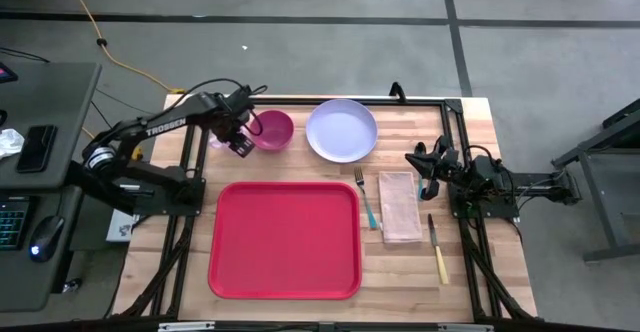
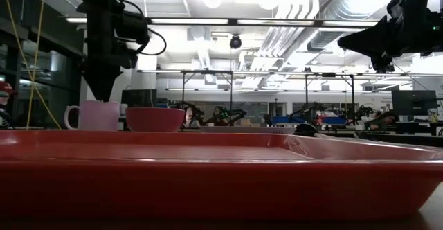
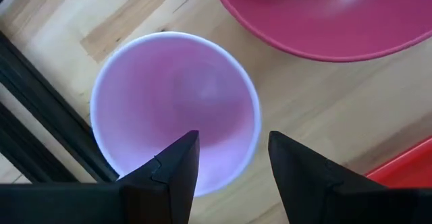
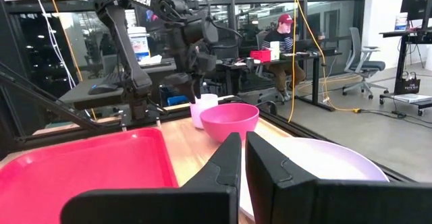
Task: Set up tray
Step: Put the purple mug to the top left of the red tray
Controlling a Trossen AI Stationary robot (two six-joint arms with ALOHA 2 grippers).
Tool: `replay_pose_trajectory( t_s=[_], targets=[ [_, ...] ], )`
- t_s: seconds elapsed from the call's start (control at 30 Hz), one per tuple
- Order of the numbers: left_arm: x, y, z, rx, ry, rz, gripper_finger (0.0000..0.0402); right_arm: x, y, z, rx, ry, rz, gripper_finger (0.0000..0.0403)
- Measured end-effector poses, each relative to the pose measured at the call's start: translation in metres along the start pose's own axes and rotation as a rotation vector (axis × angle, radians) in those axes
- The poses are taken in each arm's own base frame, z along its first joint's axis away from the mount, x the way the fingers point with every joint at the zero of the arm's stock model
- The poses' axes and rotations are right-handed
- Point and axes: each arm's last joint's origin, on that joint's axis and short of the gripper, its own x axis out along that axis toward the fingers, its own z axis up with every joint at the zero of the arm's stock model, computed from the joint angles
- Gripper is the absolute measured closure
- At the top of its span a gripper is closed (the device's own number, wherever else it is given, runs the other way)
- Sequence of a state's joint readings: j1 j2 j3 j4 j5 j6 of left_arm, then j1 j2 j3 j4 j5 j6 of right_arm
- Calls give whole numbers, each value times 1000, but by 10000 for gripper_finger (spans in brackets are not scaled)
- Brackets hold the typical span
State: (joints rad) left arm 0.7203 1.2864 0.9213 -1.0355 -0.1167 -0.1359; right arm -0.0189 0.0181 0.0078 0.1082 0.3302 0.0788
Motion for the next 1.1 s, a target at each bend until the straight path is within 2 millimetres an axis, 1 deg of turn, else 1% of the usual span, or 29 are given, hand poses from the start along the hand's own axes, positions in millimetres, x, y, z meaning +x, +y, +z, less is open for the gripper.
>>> replay_pose_trajectory(
  t_s=[0.27, 0.37, 0.57, 0.8, 1.1],
  targets=[
    [13, 5, 12, 22, -17, -10, 190, 0, 0, 0, 0, 0, 0, 402],
    [20, 5, 14, 42, 20, -45, 190, 0, 0, 0, 0, 0, -1, 402],
    [30, 3, 17, 50, 67, -53, 190, 0, 0, 0, 0, 0, 0, 402],
    [30, 2, 16, 47, 88, -97, 190, 0, 0, 0, 0, -1, -1, 402],
    [30, 2, 15, 47, 93, -95, 190, 0, 0, 0, 0, -1, -1, 402]
  ],
)
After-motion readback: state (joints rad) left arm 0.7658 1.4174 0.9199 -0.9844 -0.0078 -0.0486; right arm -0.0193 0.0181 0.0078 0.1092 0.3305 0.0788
